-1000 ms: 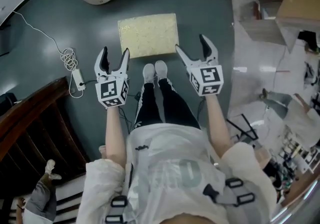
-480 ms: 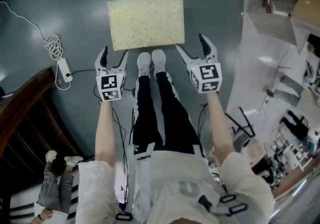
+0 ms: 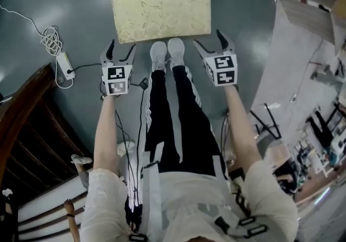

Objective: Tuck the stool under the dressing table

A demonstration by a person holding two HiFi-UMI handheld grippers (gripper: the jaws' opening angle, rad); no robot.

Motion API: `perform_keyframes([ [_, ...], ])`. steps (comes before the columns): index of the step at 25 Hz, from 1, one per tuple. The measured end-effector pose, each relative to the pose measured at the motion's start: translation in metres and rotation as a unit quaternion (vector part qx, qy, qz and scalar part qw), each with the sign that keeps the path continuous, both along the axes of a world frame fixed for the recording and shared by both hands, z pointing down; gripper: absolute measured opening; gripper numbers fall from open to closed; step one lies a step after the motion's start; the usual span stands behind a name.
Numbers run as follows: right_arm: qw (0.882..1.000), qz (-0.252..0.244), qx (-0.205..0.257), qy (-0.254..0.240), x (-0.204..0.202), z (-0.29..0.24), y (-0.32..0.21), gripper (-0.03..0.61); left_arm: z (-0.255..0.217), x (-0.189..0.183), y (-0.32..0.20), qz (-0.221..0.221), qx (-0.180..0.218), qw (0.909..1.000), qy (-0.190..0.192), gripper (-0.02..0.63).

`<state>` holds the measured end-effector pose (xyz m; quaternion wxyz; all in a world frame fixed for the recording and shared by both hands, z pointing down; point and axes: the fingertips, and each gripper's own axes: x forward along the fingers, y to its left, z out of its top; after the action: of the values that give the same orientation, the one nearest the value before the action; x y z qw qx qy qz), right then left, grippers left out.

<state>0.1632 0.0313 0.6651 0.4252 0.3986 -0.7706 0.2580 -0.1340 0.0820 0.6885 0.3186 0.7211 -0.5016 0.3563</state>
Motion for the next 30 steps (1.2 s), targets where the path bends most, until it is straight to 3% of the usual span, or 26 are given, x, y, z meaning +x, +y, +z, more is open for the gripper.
perform_keyframes([
  [11, 0.998, 0.004, -0.055, 0.033, 0.028, 0.094, 0.016, 0.376, 0.079, -0.013, 0.03, 0.023, -0.072, 0.9967, -0.029, 0.321],
  [19, 0.997, 0.01, -0.069, 0.031, 0.023, 0.124, 0.024, 0.374, 0.102, -0.015, 0.019, 0.002, -0.069, 0.9971, -0.032, 0.321],
  [30, 0.997, 0.042, -0.05, 0.031, 0.021, 0.139, 0.002, 0.374, 0.117, -0.011, 0.006, 0.019, -0.054, 0.9976, -0.039, 0.319],
])
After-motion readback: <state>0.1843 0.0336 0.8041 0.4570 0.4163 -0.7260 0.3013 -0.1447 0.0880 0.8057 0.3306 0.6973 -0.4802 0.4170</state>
